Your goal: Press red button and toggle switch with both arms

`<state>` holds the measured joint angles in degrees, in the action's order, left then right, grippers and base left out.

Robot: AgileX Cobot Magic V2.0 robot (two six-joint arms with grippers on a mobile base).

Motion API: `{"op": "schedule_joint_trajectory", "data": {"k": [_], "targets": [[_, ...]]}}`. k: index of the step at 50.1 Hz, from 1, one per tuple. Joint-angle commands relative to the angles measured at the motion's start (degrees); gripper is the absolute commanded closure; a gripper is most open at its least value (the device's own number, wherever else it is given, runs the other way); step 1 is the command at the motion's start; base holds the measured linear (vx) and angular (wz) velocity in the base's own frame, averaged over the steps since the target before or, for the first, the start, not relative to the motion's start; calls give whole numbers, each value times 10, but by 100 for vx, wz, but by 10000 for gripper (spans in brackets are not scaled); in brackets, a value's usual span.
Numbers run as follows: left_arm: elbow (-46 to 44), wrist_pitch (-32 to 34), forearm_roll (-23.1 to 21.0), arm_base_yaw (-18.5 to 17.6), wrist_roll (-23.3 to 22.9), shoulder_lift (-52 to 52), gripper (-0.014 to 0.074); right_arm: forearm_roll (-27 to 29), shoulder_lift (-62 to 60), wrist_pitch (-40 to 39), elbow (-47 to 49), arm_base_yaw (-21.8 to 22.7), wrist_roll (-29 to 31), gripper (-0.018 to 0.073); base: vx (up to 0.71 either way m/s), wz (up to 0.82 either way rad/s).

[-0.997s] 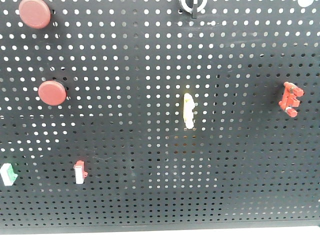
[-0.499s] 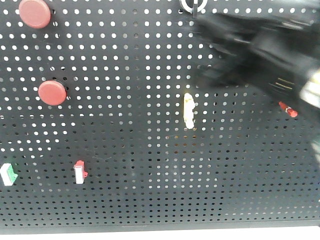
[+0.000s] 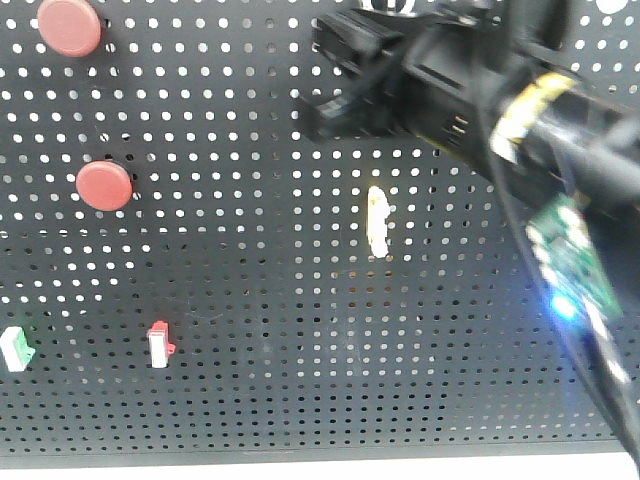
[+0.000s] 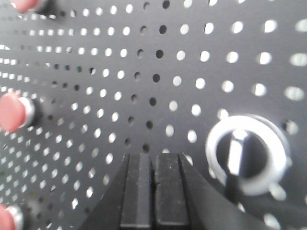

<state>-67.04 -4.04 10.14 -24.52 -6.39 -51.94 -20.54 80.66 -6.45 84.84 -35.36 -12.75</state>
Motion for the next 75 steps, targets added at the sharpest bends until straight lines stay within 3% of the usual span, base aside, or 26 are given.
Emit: {"op": "schedule_joint_trajectory", "data": {"k": [1,14,29,42,61,75], "targets": [[-18,40,-2,-2,-1,4,595,3,-18,-22,24,2,4,559,0,0],[-18,40,-2,-2,-1,4,595,0,-22,6,24,3,4,559,0,0],[-18,40,-2,-2,-1,4,595,1,-52,35,24,49,5,559,0,0],[-18,49,-2,-2,-1,4,595,1,-70,49,22,51,5,559,0,0],[-18,48,-3,-2,-1,4,595,-1,-202,35,-114,36,5,559,0,0],[-18,34,-4,-2,-1,4,595,0,-220,59,-131,36,5,559,0,0]]}}
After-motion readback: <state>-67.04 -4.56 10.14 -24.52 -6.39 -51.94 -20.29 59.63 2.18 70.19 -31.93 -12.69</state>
